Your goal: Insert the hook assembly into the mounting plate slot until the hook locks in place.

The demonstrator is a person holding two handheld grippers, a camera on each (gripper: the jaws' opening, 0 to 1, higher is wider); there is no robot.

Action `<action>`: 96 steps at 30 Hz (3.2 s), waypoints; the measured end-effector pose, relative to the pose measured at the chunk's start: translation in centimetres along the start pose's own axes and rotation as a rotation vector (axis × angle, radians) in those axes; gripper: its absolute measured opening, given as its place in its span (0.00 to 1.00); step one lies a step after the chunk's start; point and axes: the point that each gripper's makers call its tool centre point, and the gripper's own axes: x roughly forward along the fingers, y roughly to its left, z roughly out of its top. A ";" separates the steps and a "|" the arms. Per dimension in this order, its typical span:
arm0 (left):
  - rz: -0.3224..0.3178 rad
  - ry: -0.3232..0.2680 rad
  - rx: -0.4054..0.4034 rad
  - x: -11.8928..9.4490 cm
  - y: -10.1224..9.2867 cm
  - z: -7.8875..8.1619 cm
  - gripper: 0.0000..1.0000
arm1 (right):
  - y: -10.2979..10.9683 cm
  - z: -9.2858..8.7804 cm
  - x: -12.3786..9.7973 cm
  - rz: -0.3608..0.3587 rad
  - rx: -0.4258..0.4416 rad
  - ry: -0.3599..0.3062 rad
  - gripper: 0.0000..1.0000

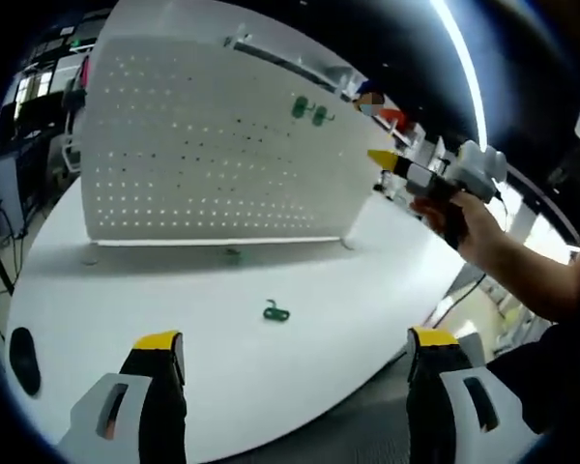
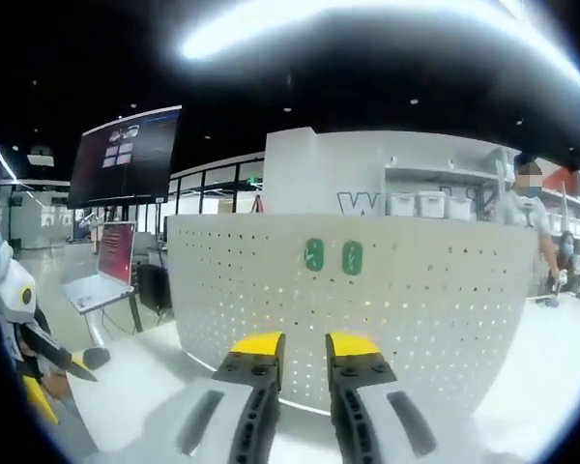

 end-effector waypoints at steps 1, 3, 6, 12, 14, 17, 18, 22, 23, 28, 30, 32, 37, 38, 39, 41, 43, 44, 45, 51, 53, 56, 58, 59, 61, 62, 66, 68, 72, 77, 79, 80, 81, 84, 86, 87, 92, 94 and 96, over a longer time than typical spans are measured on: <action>-0.001 0.001 0.001 0.0 -0.1 -0.1 0.97 | 0.2 -0.3 -0.2 0.007 0.002 0.008 0.16; -0.007 0.008 0.002 0.1 -0.3 -0.3 0.96 | 0.5 -1.4 -0.7 0.025 0.002 0.041 0.17; -0.008 0.014 0.003 0.2 -0.5 -0.6 0.96 | 1.1 -3.1 -1.6 0.057 0.014 0.099 0.17; -0.013 0.026 0.009 0.4 -0.9 -1.1 0.95 | 2.3 -6.4 -3.3 0.111 0.012 0.203 0.20; -0.015 0.030 0.006 0.5 -1.0 -1.2 0.95 | 2.7 -7.5 -4.0 0.130 0.029 0.238 0.20; -0.018 0.037 0.010 0.5 -1.1 -1.3 0.95 | 3.2 -8.6 -4.9 0.153 0.029 0.274 0.21; -0.018 0.040 0.010 0.5 -1.1 -1.4 0.94 | 3.4 -8.9 -5.1 0.161 0.033 0.283 0.21; -0.022 0.055 0.009 0.8 -1.3 -1.8 0.94 | 3.9 -10.1 -6.1 0.183 0.033 0.321 0.21; -0.023 0.058 0.009 0.8 -1.3 -1.9 0.94 | 4.0 -10.4 -6.4 0.186 0.038 0.329 0.21; -0.031 0.069 0.016 1.3 -1.6 -2.4 0.88 | 3.9 -11.6 -7.6 0.183 0.057 0.356 0.21; -0.031 0.079 0.012 1.7 -1.6 -2.8 0.87 | 3.9 -12.2 -8.0 0.184 0.069 0.371 0.21; -0.042 0.097 0.005 2.1 -1.9 -3.2 0.84 | 3.8 -12.5 -8.5 0.182 0.071 0.377 0.21; -0.076 0.140 0.014 3.9 -2.7 -3.9 0.77 | 3.2 -12.9 -9.1 0.164 0.087 0.379 0.21; -0.083 0.149 0.019 4.3 -2.8 -4.0 0.76 | 3.1 -13.2 -9.2 0.160 0.088 0.383 0.21; -0.087 0.157 0.025 4.7 -2.9 -4.1 0.76 | 3.0 -13.4 -9.3 0.158 0.089 0.386 0.21; -0.100 0.172 0.034 5.7 -3.3 -4.1 0.74 | 2.9 -13.7 -9.3 0.155 0.093 0.391 0.21; -0.106 0.179 0.037 6.8 -3.4 -4.1 0.74 | 2.8 -13.9 -9.4 0.151 0.101 0.399 0.21; -0.108 0.183 0.035 7.2 -3.4 -4.1 0.73 | 2.7 -14.0 -9.4 0.148 0.101 0.399 0.21; -0.110 0.188 0.033 7.8 -3.3 -4.1 0.73 | 2.6 -14.0 -9.4 0.147 0.097 0.401 0.21; -0.095 0.227 0.036 10.7 -2.7 -4.7 0.69 | 1.5 -14.1 -9.0 0.137 0.095 0.402 0.21; -0.090 0.234 0.037 11.5 -2.5 -4.9 0.68 | 1.1 -14.2 -8.9 0.132 0.098 0.403 0.21; -0.086 0.238 0.016 12.9 -2.3 -5.2 0.65 | 0.6 -14.4 -8.7 0.127 0.099 0.408 0.21; -0.076 0.240 0.004 13.6 -2.0 -5.3 0.63 | 0.2 -14.5 -8.7 0.123 0.101 0.412 0.21; -0.070 0.239 0.002 14.1 -1.8 -5.3 0.62 | 0.1 -14.5 -8.7 0.121 0.102 0.412 0.21; -0.072 0.246 -0.011 14.8 -1.7 -5.4 0.59 | 0.0 -14.7 -8.7 0.119 0.105 0.416 0.21; -0.069 0.246 -0.015 15.1 -1.5 -5.4 0.57 | -0.1 -14.8 -8.6 0.117 0.106 0.419 0.21; -0.065 0.259 -0.027 16.4 -1.0 -5.6 0.55 | -0.1 -15.0 -8.5 0.118 0.111 0.428 0.21; -0.064 0.264 -0.032 17.0 -0.8 -5.7 0.53 | -0.2 -15.1 -8.5 0.116 0.115 0.430 0.21; -0.046 0.272 -0.047 18.0 -0.3 -5.9 0.51 | -0.3 -15.3 -8.4 0.113 0.118 0.439 0.21; -0.021 0.287 -0.050 19.1 0.3 -6.3 0.45 | -0.5 -15.6 -8.3 0.109 0.120 0.447 0.21; 0.009 0.287 -0.055 19.4 0.8 -6.3 0.43 | -0.7 -15.6 -8.3 0.103 0.124 0.449 0.21; 0.021 0.289 -0.061 19.5 1.1 -6.4 0.42 | -0.8 -15.7 -8.4 0.099 0.127 0.450 0.21; 0.027 0.288 -0.063 19.6 1.2 -6.3 0.40 | -0.8 -15.7 -8.4 0.096 0.128 0.452 0.21; 0.061 0.288 -0.069 20.0 2.0 -6.3 0.35 | -1.0 -15.8 -8.5 0.090 0.130 0.454 0.21; 0.083 0.292 -0.070 20.2 2.5 -6.4 0.34 | -1.1 -16.0 -8.6 0.088 0.132 0.461 0.20; 0.093 0.296 -0.063 20.2 2.8 -6.5 0.31 | -1.2 -16.1 -8.6 0.087 0.135 0.463 0.20; 0.146 0.282 -0.052 20.2 4.1 -5.9 0.27 | -1.0 -16.3 -8.7 0.088 0.144 0.468 0.20; 0.151 0.282 -0.043 20.2 4.2 -5.7 0.27 | -0.5 -16.5 -8.7 0.097 0.146 0.472 0.20; 0.157 0.286 -0.036 20.3 4.4 -5.6 0.24 | -0.2 -16.6 -8.7 0.105 0.148 0.476 0.20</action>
